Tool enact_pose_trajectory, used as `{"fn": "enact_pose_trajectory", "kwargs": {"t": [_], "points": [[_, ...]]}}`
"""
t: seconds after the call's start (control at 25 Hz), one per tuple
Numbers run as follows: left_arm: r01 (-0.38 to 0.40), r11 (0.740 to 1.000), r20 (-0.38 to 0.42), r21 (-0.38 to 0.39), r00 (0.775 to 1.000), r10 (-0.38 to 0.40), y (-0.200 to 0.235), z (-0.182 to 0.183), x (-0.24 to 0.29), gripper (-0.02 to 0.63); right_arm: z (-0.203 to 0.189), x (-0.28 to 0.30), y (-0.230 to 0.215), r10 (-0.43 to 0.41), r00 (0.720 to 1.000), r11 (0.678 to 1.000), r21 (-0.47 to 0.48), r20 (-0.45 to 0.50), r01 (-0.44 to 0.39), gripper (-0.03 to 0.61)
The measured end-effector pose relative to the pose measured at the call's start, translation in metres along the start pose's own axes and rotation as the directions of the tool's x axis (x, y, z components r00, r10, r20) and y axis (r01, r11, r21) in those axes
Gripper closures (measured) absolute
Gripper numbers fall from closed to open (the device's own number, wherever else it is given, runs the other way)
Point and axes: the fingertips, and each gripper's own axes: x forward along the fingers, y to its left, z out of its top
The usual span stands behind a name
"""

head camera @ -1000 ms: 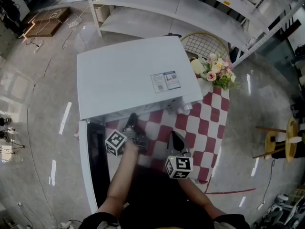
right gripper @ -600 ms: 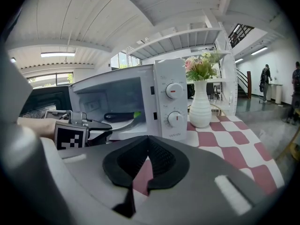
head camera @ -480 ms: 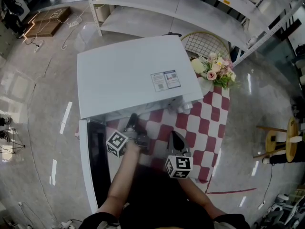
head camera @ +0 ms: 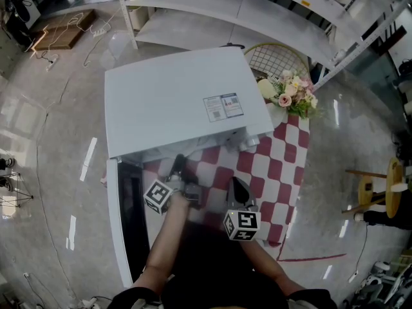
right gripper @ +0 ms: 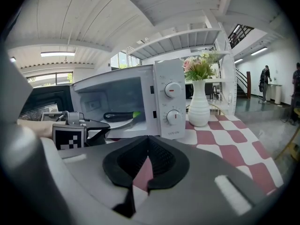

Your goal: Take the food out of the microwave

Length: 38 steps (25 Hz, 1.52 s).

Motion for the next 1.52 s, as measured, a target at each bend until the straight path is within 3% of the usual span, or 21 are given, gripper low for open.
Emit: {"fn": "enact_pose_trajectory", "kwargs": {"t": [0.56,1.52], "points": [[0.045,0.999,-0.013,0.024,0.999,-0.045,-0.003,0.000,-0.002,0.597,-0.002,-0.006,-0.010,-0.038,0.999,0.999,0.015,0.010,0.038,0.577],[0.076,0.996,-0.015,0.043,0.997,-0.075,-0.010,-0.002,-0.010,0.597,-0.007,-0.007,-0.007,-0.021,1.000,1.000,0.014,0.005,0.021,0.577]]}}
